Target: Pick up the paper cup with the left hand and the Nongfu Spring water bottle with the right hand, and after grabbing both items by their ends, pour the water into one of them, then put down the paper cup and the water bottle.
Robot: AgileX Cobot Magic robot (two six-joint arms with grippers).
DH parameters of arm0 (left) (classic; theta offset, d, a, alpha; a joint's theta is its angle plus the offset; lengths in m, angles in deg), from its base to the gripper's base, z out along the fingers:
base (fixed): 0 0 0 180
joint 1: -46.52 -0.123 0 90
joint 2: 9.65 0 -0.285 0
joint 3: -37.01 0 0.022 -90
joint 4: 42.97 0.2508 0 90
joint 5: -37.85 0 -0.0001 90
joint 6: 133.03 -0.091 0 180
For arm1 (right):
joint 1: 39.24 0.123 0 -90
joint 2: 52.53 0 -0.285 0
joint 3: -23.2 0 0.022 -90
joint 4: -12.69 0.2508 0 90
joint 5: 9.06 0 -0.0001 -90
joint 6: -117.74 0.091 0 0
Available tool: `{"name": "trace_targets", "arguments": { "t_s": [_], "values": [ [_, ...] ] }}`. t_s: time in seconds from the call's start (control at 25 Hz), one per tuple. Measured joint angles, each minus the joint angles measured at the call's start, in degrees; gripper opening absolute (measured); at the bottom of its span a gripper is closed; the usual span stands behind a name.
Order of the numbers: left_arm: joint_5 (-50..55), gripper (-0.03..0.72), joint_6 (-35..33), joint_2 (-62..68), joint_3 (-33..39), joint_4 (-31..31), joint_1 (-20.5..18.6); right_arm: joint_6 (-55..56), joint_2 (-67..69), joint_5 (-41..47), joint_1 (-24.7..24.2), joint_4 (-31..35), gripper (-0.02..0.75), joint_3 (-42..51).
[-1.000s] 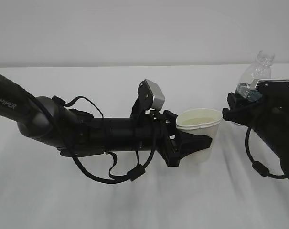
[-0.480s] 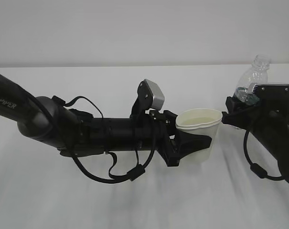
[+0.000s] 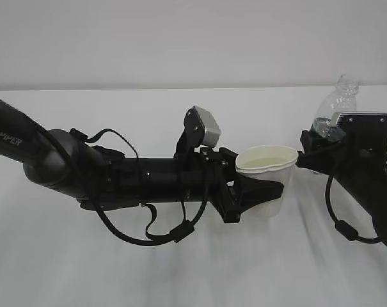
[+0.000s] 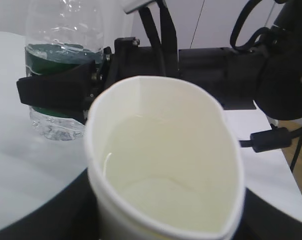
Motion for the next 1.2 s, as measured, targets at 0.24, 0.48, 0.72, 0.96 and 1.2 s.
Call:
{"name": "trace_targets", "arguments": {
  "t_s": [0.24,0.48,0.72,0.96,1.2],
  "values": [
    [0.0,0.41,0.0,0.0,0.0,0.0,0.0,0.0,0.0,0.0,0.0,-0.7,0.403,1.7],
    [0.0,0.41,0.0,0.0,0.0,0.0,0.0,0.0,0.7,-0.2,0.0,-0.8,0.403,2.9],
    [0.0,0.41,0.0,0.0,0.0,0.0,0.0,0.0,2.6,-1.0,0.0,-0.8,0.403,2.9],
    [0.0,0.41,0.0,0.0,0.0,0.0,0.0,0.0,2.6,-1.0,0.0,-0.8,0.405,2.8],
    [0.0,0.41,0.0,0.0,0.0,0.0,0.0,0.0,2.6,-1.0,0.0,-0.8,0.503,2.8]
  ]
}}
